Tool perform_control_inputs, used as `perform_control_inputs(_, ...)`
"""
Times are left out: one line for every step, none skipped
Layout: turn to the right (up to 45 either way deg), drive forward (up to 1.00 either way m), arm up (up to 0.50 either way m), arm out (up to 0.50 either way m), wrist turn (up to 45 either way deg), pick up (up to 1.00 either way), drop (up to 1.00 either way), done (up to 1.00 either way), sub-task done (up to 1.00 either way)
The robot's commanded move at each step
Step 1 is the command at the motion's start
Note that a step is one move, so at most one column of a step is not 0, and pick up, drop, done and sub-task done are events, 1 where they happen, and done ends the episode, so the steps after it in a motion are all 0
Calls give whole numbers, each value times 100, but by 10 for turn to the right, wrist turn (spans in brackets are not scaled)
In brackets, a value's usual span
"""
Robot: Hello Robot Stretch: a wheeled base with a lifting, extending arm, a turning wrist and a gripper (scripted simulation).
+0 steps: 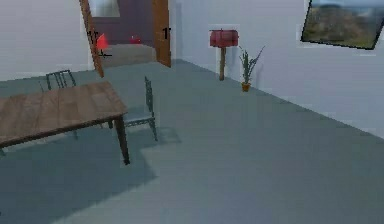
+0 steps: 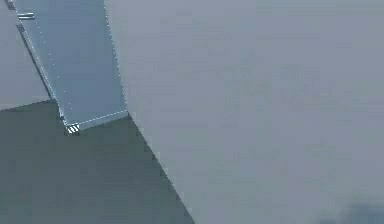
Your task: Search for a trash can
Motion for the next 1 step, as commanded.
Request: perform_control_inputs(0,100,0,0,0,0,0,0,0)
